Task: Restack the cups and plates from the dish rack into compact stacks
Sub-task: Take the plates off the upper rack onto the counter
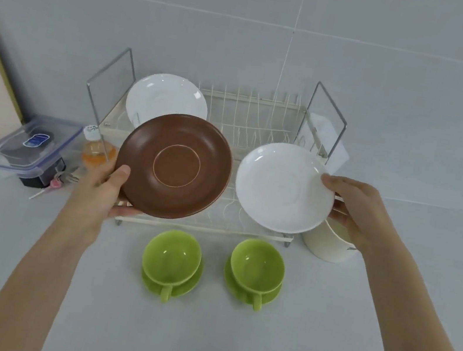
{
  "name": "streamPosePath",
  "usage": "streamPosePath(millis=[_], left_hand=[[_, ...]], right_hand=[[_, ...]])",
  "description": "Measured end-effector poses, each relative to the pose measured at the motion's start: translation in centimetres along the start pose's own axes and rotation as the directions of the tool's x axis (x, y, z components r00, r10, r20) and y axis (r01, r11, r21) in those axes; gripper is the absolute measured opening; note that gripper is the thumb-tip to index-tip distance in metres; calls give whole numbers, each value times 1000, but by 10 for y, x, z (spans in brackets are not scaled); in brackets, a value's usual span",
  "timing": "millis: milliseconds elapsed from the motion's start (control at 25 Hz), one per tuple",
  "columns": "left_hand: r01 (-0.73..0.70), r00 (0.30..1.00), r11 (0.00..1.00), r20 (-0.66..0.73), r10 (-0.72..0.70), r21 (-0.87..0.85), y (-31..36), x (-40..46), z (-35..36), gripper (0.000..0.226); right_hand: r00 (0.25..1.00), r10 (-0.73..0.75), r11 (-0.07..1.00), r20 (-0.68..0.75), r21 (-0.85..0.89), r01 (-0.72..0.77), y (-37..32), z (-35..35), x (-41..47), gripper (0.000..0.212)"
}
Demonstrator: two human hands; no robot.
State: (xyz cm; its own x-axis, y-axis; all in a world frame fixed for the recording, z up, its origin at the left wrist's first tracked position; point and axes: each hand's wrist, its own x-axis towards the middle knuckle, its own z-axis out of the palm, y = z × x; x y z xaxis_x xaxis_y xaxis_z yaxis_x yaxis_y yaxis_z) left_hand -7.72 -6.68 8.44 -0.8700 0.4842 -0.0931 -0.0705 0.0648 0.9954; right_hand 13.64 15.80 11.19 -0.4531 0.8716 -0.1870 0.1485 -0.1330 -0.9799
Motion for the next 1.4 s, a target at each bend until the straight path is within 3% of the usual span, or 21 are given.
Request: streamPosePath(millis=[400, 760, 1040, 1400], left_hand=[[235, 972, 966, 0, -236, 107, -115, -98, -42, 26], [441, 892, 879, 23, -452, 179, -169, -131, -58, 21], [519, 843, 827, 33, -537, 216, -184, -139, -58, 23], [570, 809, 768, -35, -587, 293, -187, -137, -38, 21]], right_hand=[[952, 304, 952, -16, 48, -303, 137, 1, -90, 12], [853, 520, 854, -55, 42, -518, 200, -2, -116, 11], [820, 563, 826, -108, 41, -562, 222, -6, -115, 10], [837, 519, 842, -174, -63, -536, 229, -9, -111, 19]])
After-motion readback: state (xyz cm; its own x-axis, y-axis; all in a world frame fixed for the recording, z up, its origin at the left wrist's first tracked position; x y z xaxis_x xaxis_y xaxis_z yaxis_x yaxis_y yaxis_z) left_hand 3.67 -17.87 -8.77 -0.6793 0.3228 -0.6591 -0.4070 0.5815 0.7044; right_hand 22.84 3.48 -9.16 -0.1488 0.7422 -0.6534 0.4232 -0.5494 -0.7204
